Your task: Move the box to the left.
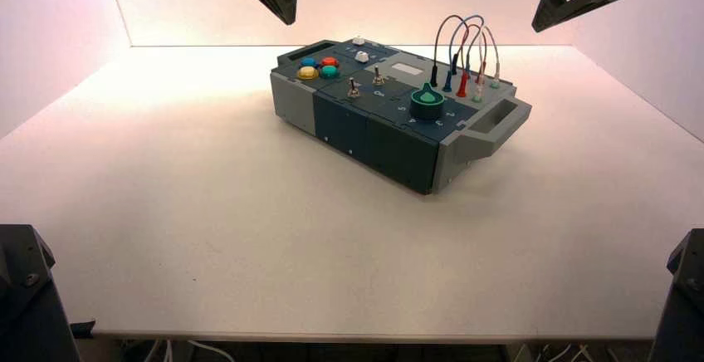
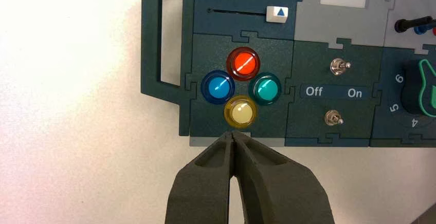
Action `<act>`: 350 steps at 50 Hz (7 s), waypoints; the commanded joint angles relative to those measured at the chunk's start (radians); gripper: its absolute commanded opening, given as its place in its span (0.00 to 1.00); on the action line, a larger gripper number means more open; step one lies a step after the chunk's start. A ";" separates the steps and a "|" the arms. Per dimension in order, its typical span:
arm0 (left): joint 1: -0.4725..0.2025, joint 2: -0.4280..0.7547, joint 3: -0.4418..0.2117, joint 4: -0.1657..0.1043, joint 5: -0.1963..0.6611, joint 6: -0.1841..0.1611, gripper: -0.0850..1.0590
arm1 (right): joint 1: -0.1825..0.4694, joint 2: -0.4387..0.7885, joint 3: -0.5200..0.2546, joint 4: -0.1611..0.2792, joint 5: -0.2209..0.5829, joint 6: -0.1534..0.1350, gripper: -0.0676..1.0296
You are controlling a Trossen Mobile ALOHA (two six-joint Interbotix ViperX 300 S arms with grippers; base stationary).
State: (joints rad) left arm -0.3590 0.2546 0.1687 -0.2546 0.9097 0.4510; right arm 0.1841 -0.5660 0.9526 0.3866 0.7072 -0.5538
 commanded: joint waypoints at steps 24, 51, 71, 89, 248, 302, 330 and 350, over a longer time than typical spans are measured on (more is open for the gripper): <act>0.002 -0.040 -0.011 0.002 -0.002 -0.002 0.05 | -0.003 -0.011 -0.006 0.006 -0.035 0.005 0.04; 0.000 0.002 -0.106 0.129 -0.002 -0.086 0.05 | -0.014 -0.005 -0.092 -0.008 0.032 0.308 0.20; -0.011 0.130 -0.282 0.187 0.028 -0.078 0.05 | -0.014 0.063 -0.064 -0.295 0.026 0.617 0.61; -0.044 0.252 -0.385 0.187 0.124 -0.054 0.05 | -0.014 0.137 -0.037 -0.298 -0.011 0.646 0.62; -0.031 0.341 -0.282 0.219 0.080 -0.064 0.05 | -0.046 0.495 -0.103 -0.364 -0.270 0.658 0.62; 0.011 0.318 -0.242 0.219 0.080 -0.071 0.05 | -0.026 0.606 -0.077 -0.367 -0.275 0.635 0.64; 0.040 0.293 -0.176 0.218 0.074 -0.083 0.05 | -0.025 0.667 -0.232 -0.407 -0.229 0.635 0.64; 0.121 0.195 -0.012 0.218 0.026 -0.114 0.05 | 0.026 0.732 -0.337 -0.408 -0.222 0.627 0.64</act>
State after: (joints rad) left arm -0.2884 0.4893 0.1104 -0.0445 0.9373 0.3344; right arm 0.1902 0.1718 0.6581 -0.0215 0.4863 0.0752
